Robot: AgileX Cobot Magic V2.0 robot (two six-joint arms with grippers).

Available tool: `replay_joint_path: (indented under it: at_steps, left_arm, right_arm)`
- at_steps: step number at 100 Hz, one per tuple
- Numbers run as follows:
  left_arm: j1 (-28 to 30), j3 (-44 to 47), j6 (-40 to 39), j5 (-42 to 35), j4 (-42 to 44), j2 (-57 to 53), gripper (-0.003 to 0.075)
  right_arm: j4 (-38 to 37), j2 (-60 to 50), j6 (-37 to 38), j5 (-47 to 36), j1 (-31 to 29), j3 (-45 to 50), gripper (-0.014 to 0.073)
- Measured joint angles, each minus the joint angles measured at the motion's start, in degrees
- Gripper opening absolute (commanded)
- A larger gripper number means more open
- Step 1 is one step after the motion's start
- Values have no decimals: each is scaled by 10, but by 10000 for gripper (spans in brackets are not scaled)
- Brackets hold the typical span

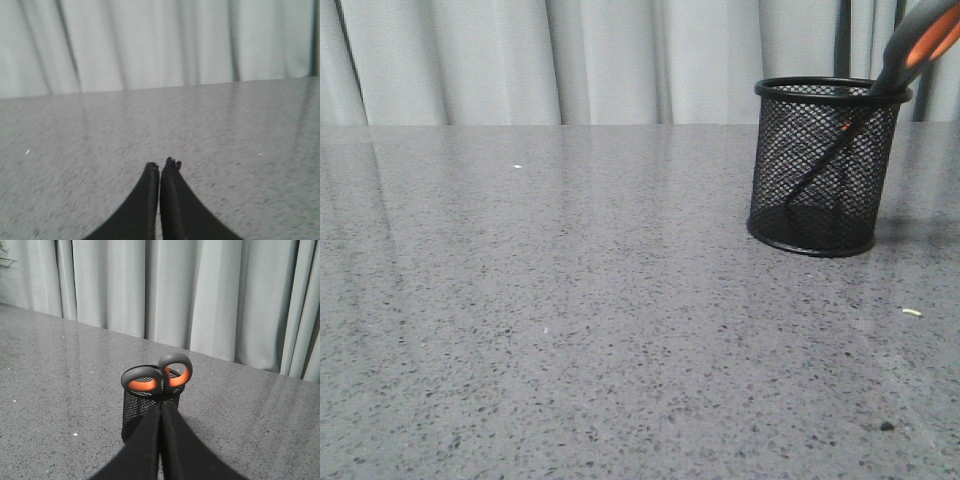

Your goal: Put scissors into bucket

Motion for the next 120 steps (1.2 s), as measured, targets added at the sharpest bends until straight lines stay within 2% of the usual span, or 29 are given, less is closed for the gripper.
replay_joint_path:
  at_steps: [12, 22, 44, 120]
  left_arm:
    - [64, 37, -13, -5, -9, 0, -20]
    - [85, 37, -17, -10, 0, 0, -19]
    - [89, 37, -19, 88, 16, 0, -20]
    - [89, 37, -19, 90, 17, 0, -19]
  right_arm:
    - [0, 0, 0, 0, 0, 0, -46]
    - [0, 0, 0, 0, 0, 0, -46]
    - [0, 0, 0, -1, 0, 0, -46]
    - [0, 0, 0, -1, 0, 0, -46]
